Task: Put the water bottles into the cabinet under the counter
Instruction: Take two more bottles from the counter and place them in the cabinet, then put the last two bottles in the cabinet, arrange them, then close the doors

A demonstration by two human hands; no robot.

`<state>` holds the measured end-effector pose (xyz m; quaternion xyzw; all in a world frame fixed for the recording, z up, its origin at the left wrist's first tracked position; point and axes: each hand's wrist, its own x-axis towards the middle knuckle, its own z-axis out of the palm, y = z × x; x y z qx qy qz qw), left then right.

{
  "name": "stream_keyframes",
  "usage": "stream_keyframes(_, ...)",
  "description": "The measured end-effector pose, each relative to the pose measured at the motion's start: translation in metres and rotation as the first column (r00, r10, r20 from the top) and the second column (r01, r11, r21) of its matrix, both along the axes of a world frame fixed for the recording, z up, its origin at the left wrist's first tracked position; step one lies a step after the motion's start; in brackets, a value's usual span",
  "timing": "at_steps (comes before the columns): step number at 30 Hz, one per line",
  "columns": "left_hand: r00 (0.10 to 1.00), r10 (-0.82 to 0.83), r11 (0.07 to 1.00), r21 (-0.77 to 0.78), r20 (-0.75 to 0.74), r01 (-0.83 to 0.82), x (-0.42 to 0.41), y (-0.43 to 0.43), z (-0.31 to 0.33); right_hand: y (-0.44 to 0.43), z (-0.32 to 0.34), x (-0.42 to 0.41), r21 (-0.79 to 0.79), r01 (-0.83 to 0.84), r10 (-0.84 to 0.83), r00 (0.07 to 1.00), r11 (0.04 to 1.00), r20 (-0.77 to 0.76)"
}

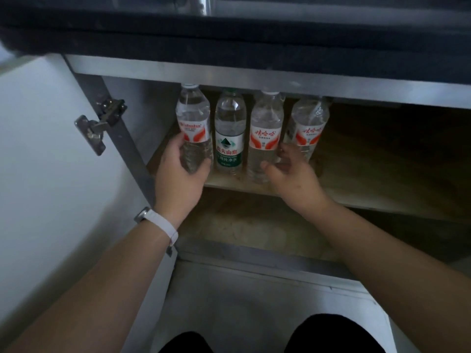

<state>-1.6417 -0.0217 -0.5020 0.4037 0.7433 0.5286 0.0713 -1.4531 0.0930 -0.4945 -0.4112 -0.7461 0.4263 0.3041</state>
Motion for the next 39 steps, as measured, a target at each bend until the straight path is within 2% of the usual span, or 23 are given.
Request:
stream_keyframes(3, 0.99, -0.057, 0.993, -0.11, -0.132, 0.042, 0.008, -0.017, -0.016, -0.008, -0.003, 0.014, 0.084, -0.019, 0.009, 0.993, 0.996, 0.12)
stream_keyframes(5, 0.966, -0.104, 0.98, -0.19, -0.237, 0.059, 0.018, -0.027, -0.022, -0.012, -0.004, 0.022, 0.225, -0.066, 0.0, 0.96, 0.972, 0.282)
stream_keyframes(7, 0.929, -0.167, 0.965, -0.246, -0.329, 0.086, 0.026, -0.035, -0.027, -0.014, -0.004, 0.029, 0.406, -0.18, -0.034, 0.883, 0.896, 0.469)
stream_keyframes(10, 0.839, -0.253, 0.943, -0.316, -0.482, 0.103, 0.033, -0.041, -0.032, -0.018, -0.001, 0.035, 0.495, -0.318, -0.049, 0.802, 0.808, 0.596)
stream_keyframes(13, 0.777, -0.313, 0.918, -0.383, -0.546, 0.1, 0.042, -0.048, -0.026, -0.024, 0.007, 0.04, 0.467, -0.387, -0.015, 0.757, 0.795, 0.653)
stream_keyframes(16, 0.757, -0.36, 0.889, -0.448, -0.546, 0.1, 0.056, -0.063, -0.005, -0.04, 0.021, 0.05, 0.39, -0.438, 0.047, 0.712, 0.81, 0.7)
stream_keyframes(19, 0.732, -0.428, 0.855, -0.499, -0.53, 0.138, 0.068, -0.077, 0.039, -0.061, 0.056, 0.067, 0.318, -0.44, 0.087, 0.687, 0.84, 0.722)
stream_keyframes(25, 0.744, -0.515, 0.782, -0.59, -0.427, 0.203, 0.094, -0.111, 0.157, -0.11, 0.174, 0.106, 0.194, -0.457, 0.126, 0.581, 0.868, 0.804)
stream_keyframes(30, 0.723, -0.576, 0.733, -0.632, -0.381, 0.251, 0.114, -0.142, 0.258, -0.151, 0.285, 0.133, 0.125, -0.389, 0.119, 0.547, 0.913, 0.829)
stream_keyframes(34, 0.672, -0.629, 0.718, -0.623, -0.391, 0.309, 0.127, -0.167, 0.329, -0.191, 0.363, 0.146, 0.156, -0.33, 0.059, 0.558, 0.931, 0.828)
stream_keyframes(39, 0.586, -0.659, 0.736, -0.564, -0.472, 0.375, 0.14, -0.191, 0.399, -0.236, 0.441, 0.161, 0.207, -0.268, -0.026, 0.552, 0.941, 0.833)
